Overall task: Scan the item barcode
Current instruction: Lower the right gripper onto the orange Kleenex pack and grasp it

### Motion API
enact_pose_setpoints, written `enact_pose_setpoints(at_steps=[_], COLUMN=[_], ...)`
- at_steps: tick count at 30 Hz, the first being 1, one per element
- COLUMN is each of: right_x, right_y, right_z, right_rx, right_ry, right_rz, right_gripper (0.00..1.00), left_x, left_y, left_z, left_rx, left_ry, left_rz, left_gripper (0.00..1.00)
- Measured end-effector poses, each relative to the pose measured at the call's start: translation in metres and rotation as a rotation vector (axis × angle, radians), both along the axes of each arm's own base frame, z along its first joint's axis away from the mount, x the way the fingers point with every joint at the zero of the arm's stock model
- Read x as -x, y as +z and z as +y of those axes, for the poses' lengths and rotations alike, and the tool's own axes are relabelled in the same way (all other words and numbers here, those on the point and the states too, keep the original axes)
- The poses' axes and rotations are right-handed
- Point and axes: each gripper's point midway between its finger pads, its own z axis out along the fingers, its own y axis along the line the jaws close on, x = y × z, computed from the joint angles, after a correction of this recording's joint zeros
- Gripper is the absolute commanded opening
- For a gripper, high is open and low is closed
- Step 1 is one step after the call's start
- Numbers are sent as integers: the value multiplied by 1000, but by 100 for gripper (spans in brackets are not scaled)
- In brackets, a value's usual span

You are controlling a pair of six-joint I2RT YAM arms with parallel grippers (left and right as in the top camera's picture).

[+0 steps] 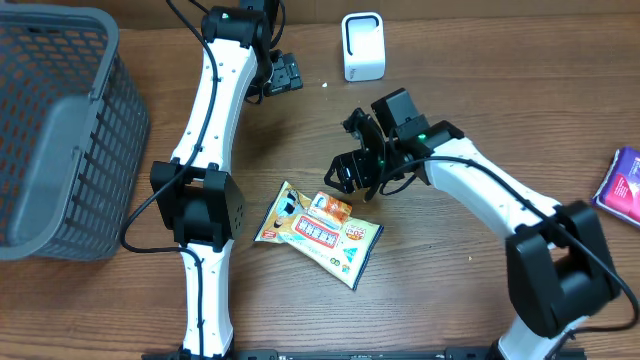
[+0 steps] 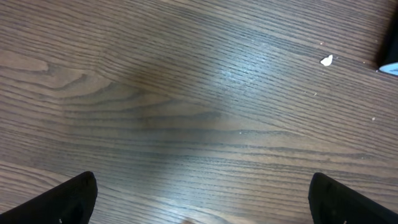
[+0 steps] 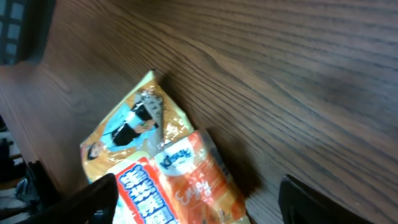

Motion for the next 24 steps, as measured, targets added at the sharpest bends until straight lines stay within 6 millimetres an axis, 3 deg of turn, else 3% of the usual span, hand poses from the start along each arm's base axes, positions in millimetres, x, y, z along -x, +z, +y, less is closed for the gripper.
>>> enact_pose_setpoints(at_steps=[8, 18, 24], right_x=[18, 34, 41], right_y=[-50, -52, -51], right_z=[-2, 10, 17], right_rx=[32, -11, -14], right_ry=[-28, 5, 28], right_rz=[191, 272, 275], right_gripper=[64, 58, 49], left_x=[0, 0, 0], left_y=[0, 0, 0], left_z=[0, 0, 0], left_rx=[0, 0, 0], left_ry=[0, 0, 0], left_rz=[0, 0, 0], left_gripper=[100, 100, 100])
